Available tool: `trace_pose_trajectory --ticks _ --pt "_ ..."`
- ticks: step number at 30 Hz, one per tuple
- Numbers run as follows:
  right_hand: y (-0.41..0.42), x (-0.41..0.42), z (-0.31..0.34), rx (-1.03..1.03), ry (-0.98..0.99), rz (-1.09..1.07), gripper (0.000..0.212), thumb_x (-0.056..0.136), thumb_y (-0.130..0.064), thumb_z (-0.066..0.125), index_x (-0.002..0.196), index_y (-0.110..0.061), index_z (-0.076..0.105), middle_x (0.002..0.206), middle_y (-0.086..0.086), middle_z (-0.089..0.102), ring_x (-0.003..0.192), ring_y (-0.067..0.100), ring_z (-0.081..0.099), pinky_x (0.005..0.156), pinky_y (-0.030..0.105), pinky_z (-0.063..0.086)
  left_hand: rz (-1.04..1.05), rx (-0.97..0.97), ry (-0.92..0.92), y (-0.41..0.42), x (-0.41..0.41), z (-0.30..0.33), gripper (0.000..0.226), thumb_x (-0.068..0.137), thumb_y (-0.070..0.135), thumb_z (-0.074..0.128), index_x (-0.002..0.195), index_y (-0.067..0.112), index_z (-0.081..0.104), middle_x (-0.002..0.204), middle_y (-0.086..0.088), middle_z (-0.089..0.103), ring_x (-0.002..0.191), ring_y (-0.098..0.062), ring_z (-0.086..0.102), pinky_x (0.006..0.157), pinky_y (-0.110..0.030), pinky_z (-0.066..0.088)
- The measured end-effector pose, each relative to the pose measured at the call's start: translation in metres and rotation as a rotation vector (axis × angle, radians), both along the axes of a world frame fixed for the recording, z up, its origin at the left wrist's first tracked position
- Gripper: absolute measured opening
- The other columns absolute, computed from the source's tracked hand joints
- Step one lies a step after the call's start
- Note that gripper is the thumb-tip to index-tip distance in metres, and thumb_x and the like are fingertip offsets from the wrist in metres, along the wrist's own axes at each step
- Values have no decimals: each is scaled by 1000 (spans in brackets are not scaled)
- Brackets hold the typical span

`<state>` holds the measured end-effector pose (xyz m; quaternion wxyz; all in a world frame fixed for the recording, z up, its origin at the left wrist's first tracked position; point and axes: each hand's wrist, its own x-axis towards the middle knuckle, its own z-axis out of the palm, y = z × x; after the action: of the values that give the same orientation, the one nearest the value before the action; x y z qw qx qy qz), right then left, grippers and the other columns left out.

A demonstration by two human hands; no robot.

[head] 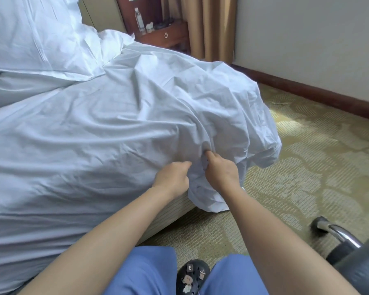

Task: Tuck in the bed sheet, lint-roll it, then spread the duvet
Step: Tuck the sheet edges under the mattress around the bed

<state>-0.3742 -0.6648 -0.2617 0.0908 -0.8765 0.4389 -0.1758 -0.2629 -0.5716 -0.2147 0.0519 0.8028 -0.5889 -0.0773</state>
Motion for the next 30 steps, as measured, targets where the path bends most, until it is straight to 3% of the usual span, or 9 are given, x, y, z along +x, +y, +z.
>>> trace_pose_trajectory --ticks 4,8,10,13,18,22,24,28,30 --pt "-3 -10 25 -2 -4 -4 50 95 -9 37 144 -15 33 126 4 57 98 35 60 68 34 39 -27 -110 -45 -14 -9 30 47 91 7 40 136 16 48 124 -9 59 112 -32 55 86 -42 49" --pt "-10 -22 41 29 -90 -60 45 94 -6 35 138 -16 37 123 4 59 96 36 60 65 33 38 -37 -222 -83 -32 -17 55 35 87 7 43 119 11 57 116 -9 62 106 -34 58 81 -41 50" --pt "-19 -28 46 66 -178 -119 45 95 -9 35 139 -17 38 126 3 58 100 36 60 74 38 46 -61 -274 -95 -46 -21 65 31 88 6 43 114 9 58 114 -9 62 105 -33 58 80 -39 49" --pt "-38 -32 50 55 -264 -179 45 96 -12 36 140 -18 40 127 3 59 103 35 60 81 41 47 -126 -302 -124 -80 -29 80 32 88 5 43 117 7 57 116 -11 61 105 -33 57 79 -37 47" --pt "-69 -25 54 123 -347 -263 34 97 -20 40 130 -21 50 113 7 66 97 37 60 72 36 36 -158 -170 -136 -141 -35 102 29 86 13 50 113 13 61 114 -12 62 106 -33 57 75 -32 41" --pt "-82 -21 68 229 -313 -295 16 96 -24 44 105 -17 55 90 5 66 82 36 59 62 32 30 -250 -128 -166 -166 -36 120 23 85 10 47 105 10 59 107 -9 61 102 -31 56 67 -30 34" --pt "-87 -20 81 266 -271 -319 15 94 -25 44 92 -15 55 82 4 64 77 33 59 59 32 29 -298 -126 -138 -174 -27 131 25 84 10 49 107 9 58 108 -9 56 105 -30 50 70 -34 35" --pt "-93 -20 122 396 -133 -311 19 94 -24 44 88 -12 57 86 1 62 81 27 57 60 33 35 -285 99 -82 -181 -2 160 38 89 17 48 126 14 51 126 -5 47 116 -26 44 87 -35 41" --pt "-95 -19 156 471 -45 -275 19 95 -23 44 98 -12 59 98 -1 61 89 26 57 67 33 41 -255 222 -1 -181 11 184 39 89 15 46 129 14 49 129 -6 47 120 -26 43 91 -37 42"
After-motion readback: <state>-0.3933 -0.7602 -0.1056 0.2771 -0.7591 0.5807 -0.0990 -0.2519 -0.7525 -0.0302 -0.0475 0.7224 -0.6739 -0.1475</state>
